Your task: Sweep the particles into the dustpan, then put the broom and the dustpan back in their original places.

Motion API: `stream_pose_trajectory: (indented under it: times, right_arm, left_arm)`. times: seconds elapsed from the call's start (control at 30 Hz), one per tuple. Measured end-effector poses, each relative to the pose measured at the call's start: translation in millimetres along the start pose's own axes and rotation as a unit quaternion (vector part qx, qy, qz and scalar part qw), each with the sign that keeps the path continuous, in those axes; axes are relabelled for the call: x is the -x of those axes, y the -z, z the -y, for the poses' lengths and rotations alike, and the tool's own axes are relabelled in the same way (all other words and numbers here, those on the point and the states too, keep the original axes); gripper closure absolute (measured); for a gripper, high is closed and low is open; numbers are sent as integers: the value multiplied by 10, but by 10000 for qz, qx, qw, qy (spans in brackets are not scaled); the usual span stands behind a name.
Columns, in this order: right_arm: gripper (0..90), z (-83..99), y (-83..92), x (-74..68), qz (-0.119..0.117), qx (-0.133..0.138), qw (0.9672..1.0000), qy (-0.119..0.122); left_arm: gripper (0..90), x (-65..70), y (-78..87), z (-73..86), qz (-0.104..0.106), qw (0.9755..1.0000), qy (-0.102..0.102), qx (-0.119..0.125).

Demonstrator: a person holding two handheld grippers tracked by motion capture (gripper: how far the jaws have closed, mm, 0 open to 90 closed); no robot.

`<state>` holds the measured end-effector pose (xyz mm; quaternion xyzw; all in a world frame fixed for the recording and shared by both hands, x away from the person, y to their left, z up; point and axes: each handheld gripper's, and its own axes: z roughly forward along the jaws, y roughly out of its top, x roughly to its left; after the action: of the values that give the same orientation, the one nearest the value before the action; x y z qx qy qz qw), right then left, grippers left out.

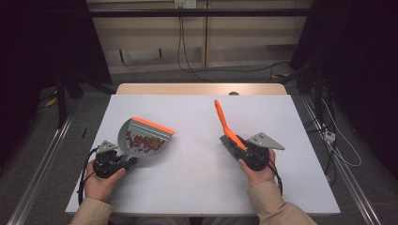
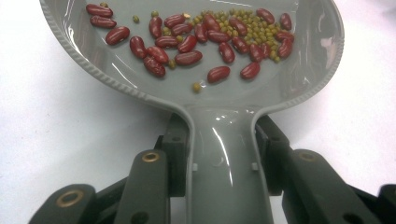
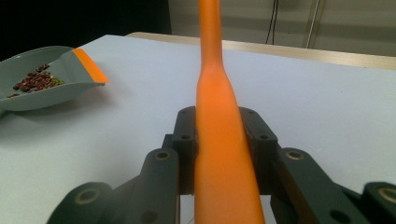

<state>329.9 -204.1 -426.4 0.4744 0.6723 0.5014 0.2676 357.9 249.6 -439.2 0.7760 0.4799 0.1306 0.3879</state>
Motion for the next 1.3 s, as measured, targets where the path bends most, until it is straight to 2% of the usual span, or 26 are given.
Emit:
stream_pose_trajectory:
  times: [0.17, 0.27, 0.33, 0.4, 0.47, 0.57, 0.73, 0.83, 0.9, 0.97, 1.03, 1.1, 1.2, 1.3]
  right_arm:
    - [710, 3, 26, 28, 29, 5, 10000, 0]
    - [710, 3, 46, 46, 48, 8, 10000, -26]
    - [710, 5, 55, 52, 67, 10, 10000, -20]
    - [710, 8, 60, 53, 59, 7, 10000, -19]
    - [710, 12, 65, 59, 48, -8, 10000, -25]
    - [710, 24, 67, 68, 62, -38, 10000, -55]
    - [709, 42, 64, 90, 80, -103, 9998, -126]
    - [709, 66, 47, 102, 58, -169, 9997, -175]
    - [710, 78, 36, 97, 36, -226, 9996, -154]
    - [709, 91, 27, 87, 18, -278, 9995, -126]
    - [709, 106, 22, 89, 7, -290, 9995, -136]
    - [709, 114, 19, 104, 24, -332, 9993, -164]
    - [708, 142, 16, 151, 6, -392, 9988, -287]
    - [708, 169, 37, 207, 40, -377, 9984, -416]
  left_arm:
    - [639, -5, -34, 15, -118, 9999, 103, 5]
    - [639, -3, -67, 31, -159, 9997, 175, -74]
    - [639, -3, -87, 40, -137, 9997, 147, -154]
    - [638, 14, -100, 50, -192, 9996, 145, -123]
    - [637, 16, -95, 57, -202, 9995, 227, -123]
    - [629, 53, -98, 73, -229, 9996, 170, -50]
    - [535, 147, -86, 65, -39, 9999, 66, -151]
    - [449, 194, -69, 64, 55, 9999, 54, -129]
    - [423, 208, -46, 66, 176, 9998, -14, -136]
    - [380, 227, -29, 71, 206, 9997, -73, -102]
    - [341, 221, -7, 73, 228, 9997, -62, -13]
    - [261, 217, 10, 73, 209, 9998, 50, 39]
    - [208, 200, 39, 63, 140, 9997, 33, 184]
    - [174, 184, 80, 28, 42, 9995, -75, 288]
